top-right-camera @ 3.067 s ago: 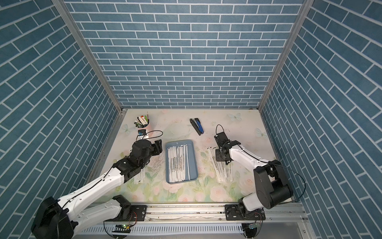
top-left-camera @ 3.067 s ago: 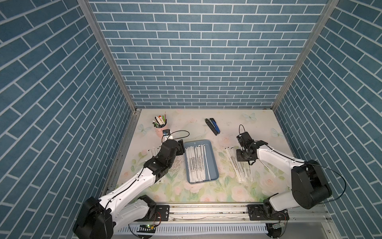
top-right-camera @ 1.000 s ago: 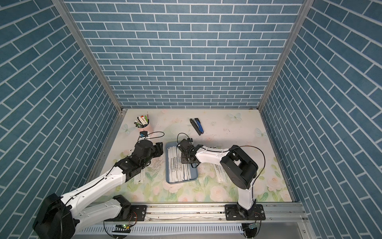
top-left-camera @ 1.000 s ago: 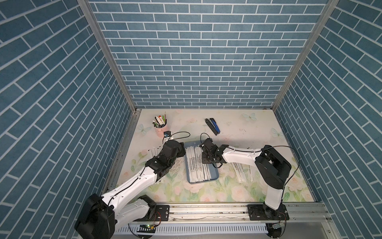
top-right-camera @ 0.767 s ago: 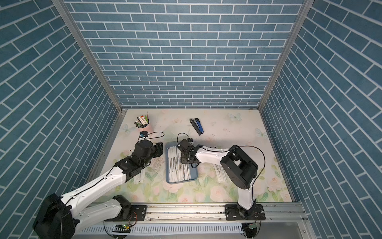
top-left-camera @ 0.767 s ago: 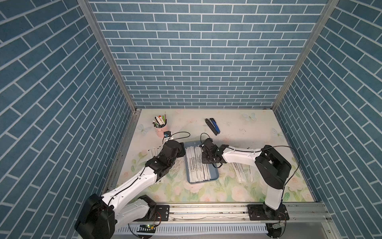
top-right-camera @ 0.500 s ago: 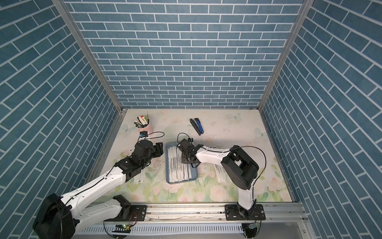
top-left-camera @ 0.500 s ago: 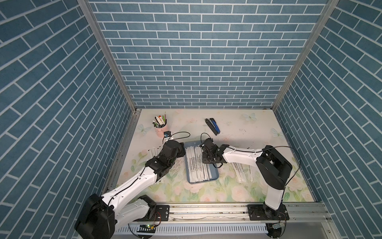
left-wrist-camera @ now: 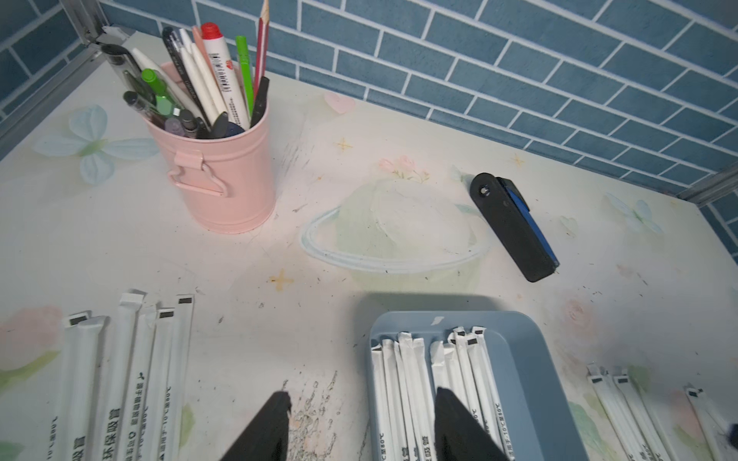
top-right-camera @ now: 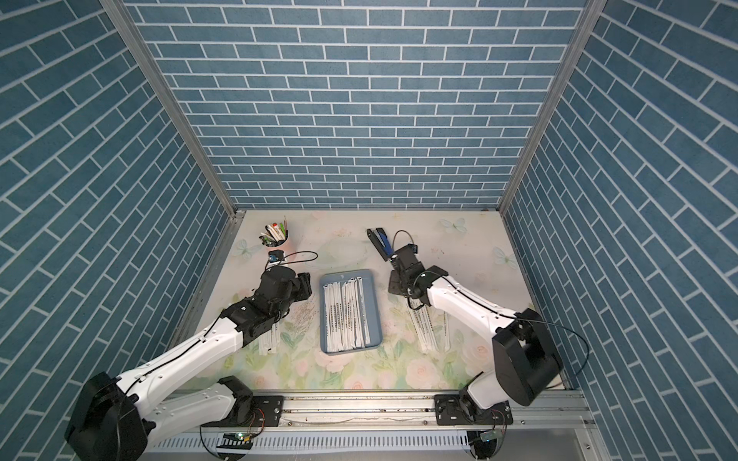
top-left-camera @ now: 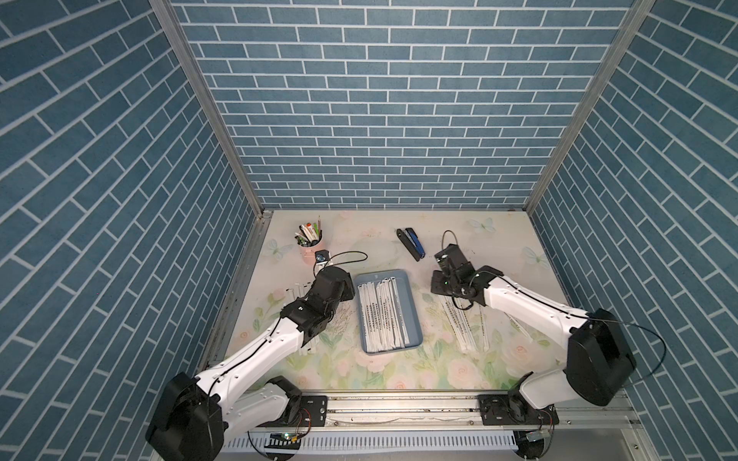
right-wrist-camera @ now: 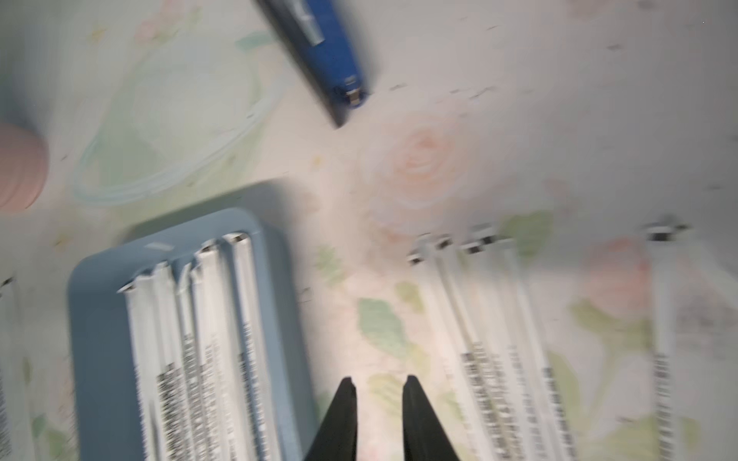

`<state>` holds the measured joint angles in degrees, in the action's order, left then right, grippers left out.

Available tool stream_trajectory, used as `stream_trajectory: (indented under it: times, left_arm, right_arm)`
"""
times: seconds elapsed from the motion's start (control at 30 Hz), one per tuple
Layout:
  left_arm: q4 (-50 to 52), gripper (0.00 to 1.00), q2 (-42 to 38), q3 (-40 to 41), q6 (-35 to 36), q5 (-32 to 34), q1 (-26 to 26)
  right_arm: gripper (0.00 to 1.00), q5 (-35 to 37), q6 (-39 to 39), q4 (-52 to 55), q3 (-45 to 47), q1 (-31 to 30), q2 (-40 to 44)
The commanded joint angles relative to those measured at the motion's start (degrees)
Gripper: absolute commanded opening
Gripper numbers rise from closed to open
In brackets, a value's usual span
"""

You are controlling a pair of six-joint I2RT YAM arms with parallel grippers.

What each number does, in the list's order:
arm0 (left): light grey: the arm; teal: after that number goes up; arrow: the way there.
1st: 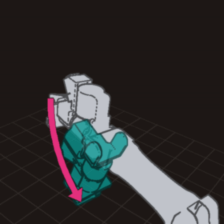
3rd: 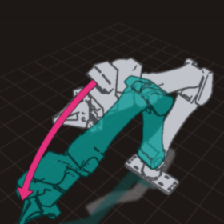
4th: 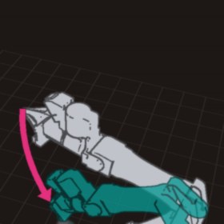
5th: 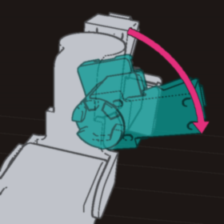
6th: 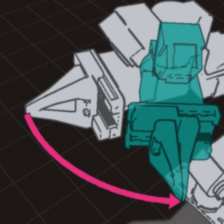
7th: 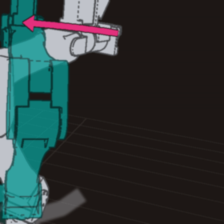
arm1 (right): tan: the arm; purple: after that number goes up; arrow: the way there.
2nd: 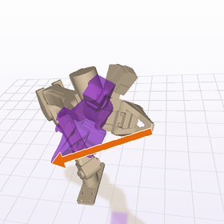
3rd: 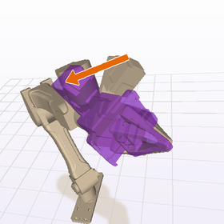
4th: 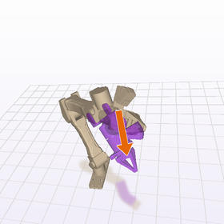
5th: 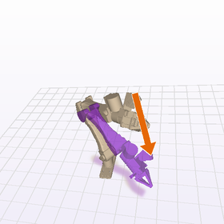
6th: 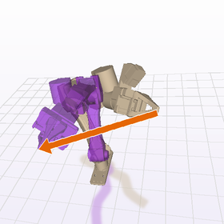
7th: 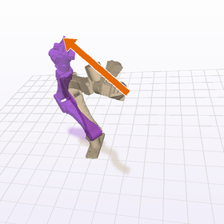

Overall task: Put the straws into the storage box
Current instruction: Place the straw in the storage box, then pick up the straw from the center of the board.

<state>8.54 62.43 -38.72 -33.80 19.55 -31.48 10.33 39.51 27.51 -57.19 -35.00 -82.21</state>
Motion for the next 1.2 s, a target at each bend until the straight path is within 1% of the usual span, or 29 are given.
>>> stream_trajectory:
  times: [0.0,0.1,0.23,0.3,0.4,0.5,0.57,0.63,0.8,1.17]
  left_arm:
    - [6.4,0.59,-0.5,-0.3,-0.1,0.2,5.3]
    - [10.4,0.51,-0.6,0.8,-1.6,-2.6,11.3]
    - [10.8,0.44,0.9,4.0,-2.9,-7.1,15.9]
    - [10.5,0.38,2.7,4.5,-3.0,-8.4,17.2]
    - [9.7,0.32,6.6,4.3,-2.2,-9.9,18.2]
    - [9.3,0.28,11.0,3.8,-1.9,-9.9,18.4]
    - [8.9,0.24,13.4,3.6,-1.8,-9.9,18.5]
    - [8.2,0.22,15.5,3.4,-1.4,-10.0,18.6]
    - [7.9,0.23,18.5,2.4,-0.9,-9.6,18.6]
    - [7.4,0.21,20.0,3.0,0.2,-8.7,18.7]
  right_arm:
    - [0.23,1.0,-7.2,6.2,2.8,3.6,2.8]
    - [0.23,0.0,-7.1,4.7,4.2,4.9,4.3]
    - [0.23,-3.3,-5.2,0.5,5.3,4.8,3.3]
    - [0.23,-4.4,-4.9,-0.8,5.2,4.8,2.6]
    - [0.23,-4.2,-5.7,-1.1,4.4,4.8,2.1]
    - [0.23,-3.4,-6.8,-1.0,3.7,4.8,1.9]
    - [0.23,-3.4,-7.0,-1.3,3.8,4.8,2.0]
    - [0.23,-3.6,-6.9,-1.8,4.2,4.8,2.1]
    - [0.23,-4.0,-6.8,-2.4,5.1,4.8,2.2]
    - [0.23,-3.9,-6.9,-2.7,4.8,4.8,1.6]
